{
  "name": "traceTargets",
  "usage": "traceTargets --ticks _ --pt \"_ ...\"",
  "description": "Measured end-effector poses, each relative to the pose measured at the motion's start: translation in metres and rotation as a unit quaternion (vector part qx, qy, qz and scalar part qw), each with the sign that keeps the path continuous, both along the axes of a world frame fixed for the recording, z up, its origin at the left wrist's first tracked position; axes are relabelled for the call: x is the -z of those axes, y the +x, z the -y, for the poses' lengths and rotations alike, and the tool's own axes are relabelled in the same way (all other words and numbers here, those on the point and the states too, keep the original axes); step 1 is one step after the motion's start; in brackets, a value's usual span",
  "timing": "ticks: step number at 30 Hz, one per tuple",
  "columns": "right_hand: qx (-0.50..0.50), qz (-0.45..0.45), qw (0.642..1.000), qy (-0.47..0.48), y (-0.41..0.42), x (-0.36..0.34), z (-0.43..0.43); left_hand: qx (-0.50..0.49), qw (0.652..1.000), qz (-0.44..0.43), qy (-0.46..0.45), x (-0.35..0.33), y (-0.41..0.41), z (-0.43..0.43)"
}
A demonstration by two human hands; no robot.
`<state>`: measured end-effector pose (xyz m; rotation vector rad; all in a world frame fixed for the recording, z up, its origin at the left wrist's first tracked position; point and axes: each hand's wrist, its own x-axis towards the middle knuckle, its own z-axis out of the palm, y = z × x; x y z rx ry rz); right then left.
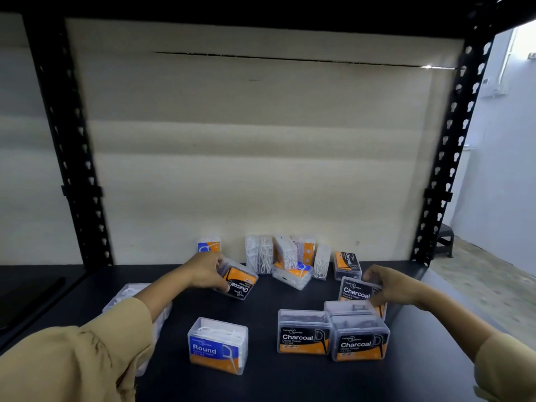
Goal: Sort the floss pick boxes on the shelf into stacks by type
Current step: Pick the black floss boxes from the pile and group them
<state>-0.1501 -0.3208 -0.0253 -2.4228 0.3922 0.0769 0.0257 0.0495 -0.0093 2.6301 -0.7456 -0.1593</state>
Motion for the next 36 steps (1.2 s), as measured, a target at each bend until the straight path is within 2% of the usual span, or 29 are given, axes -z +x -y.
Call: traceTargets --ticks 4,10,19,24,28,36 --pt "0.015 0.024 0.999 -0.031 0.003 0.001 -0.003 0.006 0.998 0.026 -0.055 -0.008 -0.003 0.003" --pt "0.02 0.052 0.998 -0.042 0.008 0.004 -0.011 0.033 0.994 0.011 -0.105 -0.007 -0.013 0.015" --pt "0.018 0.06 0.998 0.008 -0.002 -0.003 -0.002 0.071 0.995 -0.052 -0.055 0.0 -0.018 0.023" --pt "0.023 0.064 0.998 0.017 -0.005 -0.002 -0.001 0.073 0.995 -0.068 -0.014 -0.005 -0.015 0.008" --pt "0.017 0.068 0.997 0.011 0.0 -0.004 -0.009 0.079 0.994 -0.075 -0.016 0.0 -0.019 0.02" --pt "-0.005 0.053 0.999 -0.013 0.004 -0.01 -0.021 0.178 0.98 -0.094 0.004 -0.004 -0.049 0.078"
